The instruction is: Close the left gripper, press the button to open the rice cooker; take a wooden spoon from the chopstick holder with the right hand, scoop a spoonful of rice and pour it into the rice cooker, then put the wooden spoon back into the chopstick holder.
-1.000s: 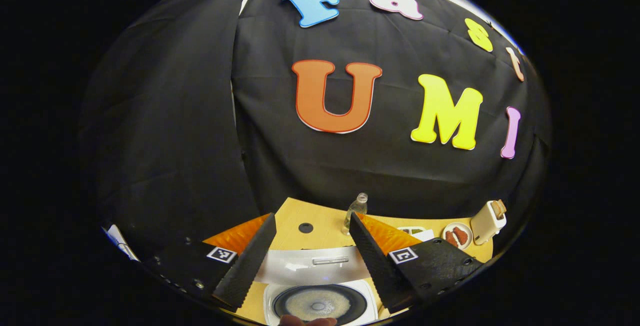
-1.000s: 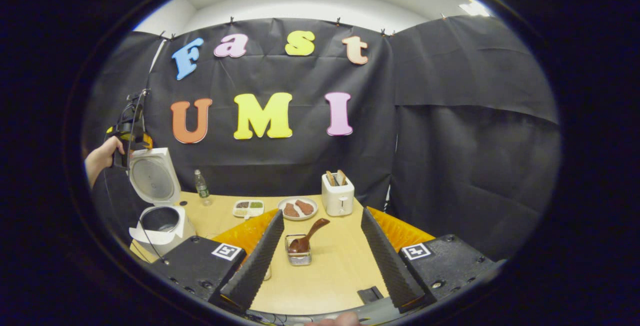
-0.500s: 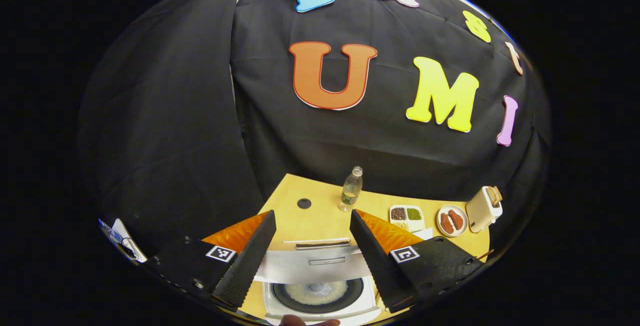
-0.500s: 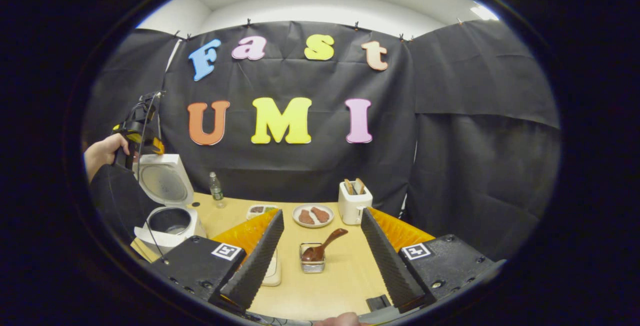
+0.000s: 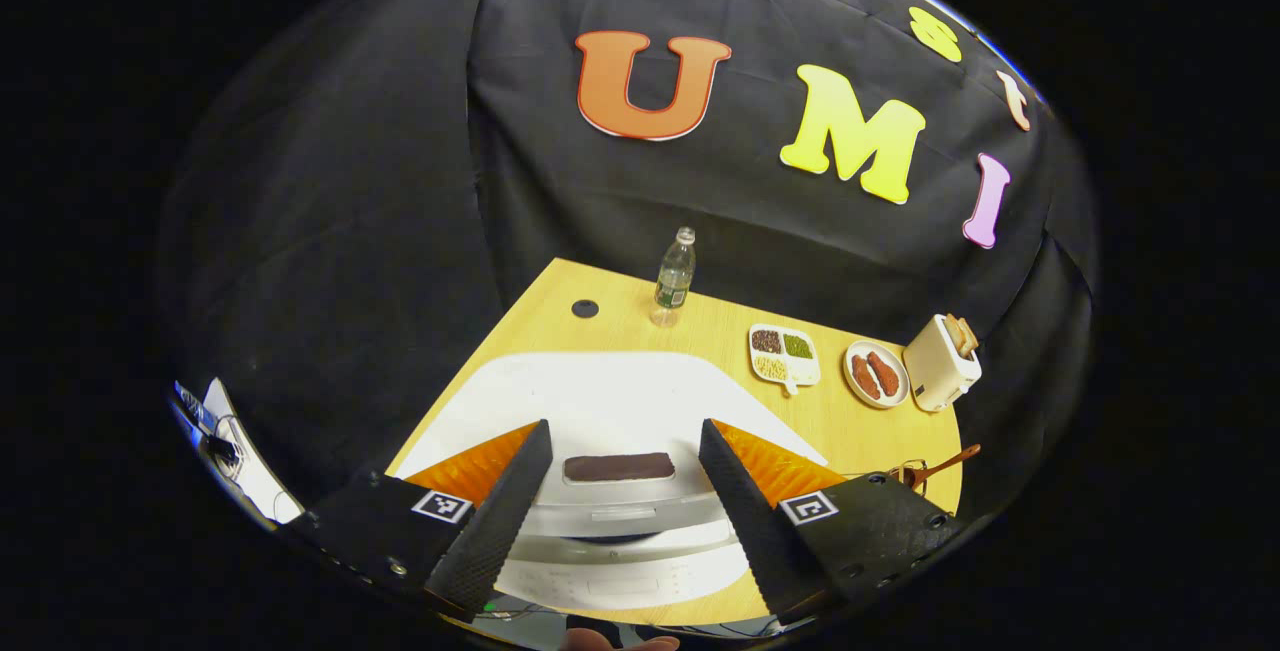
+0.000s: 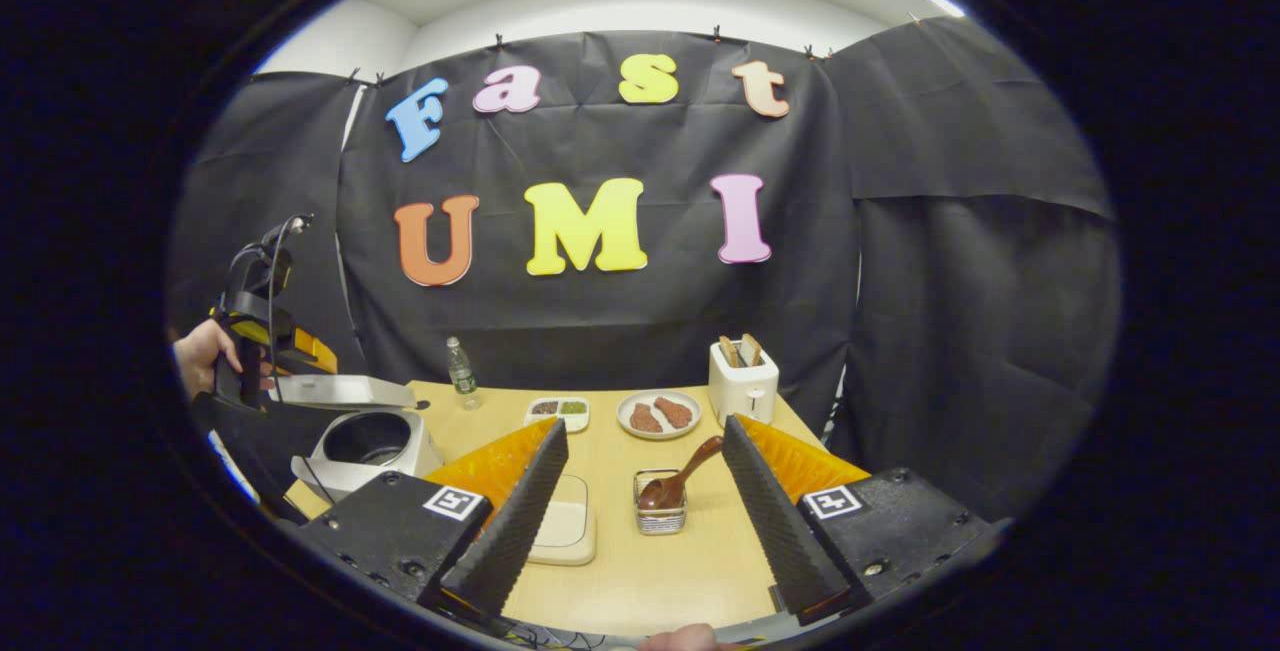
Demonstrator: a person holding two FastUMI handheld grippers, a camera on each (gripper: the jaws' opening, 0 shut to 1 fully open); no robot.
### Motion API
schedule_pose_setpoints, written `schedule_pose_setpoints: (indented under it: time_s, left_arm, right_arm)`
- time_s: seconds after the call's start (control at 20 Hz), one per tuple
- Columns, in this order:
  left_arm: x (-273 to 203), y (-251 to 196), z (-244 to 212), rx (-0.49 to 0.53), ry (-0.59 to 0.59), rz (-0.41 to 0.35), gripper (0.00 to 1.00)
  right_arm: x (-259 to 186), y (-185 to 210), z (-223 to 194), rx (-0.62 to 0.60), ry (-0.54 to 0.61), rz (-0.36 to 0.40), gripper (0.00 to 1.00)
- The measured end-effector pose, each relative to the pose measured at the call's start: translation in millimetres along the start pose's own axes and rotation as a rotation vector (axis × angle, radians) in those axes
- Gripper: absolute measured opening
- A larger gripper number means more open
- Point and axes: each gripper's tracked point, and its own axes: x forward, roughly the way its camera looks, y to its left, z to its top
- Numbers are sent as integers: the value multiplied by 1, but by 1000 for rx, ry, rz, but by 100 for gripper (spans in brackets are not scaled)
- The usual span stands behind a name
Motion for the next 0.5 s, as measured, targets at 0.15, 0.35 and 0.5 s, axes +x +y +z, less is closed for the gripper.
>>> schedule_pose_setpoints:
  time_s: [0.15, 0.35, 0.5]
  left_arm:
    - [-1, -4, -32, 12, 6, 25, 96]
    - [-1, -4, -65, 3, 45, 29, 96]
    - [8, -2, -85, -11, 81, 35, 97]
  right_arm:
    - [0, 7, -2, -5, 12, 18, 100]
    - [-1, 11, -7, -21, 27, 30, 100]
    - [0, 11, -11, -21, 39, 36, 100]
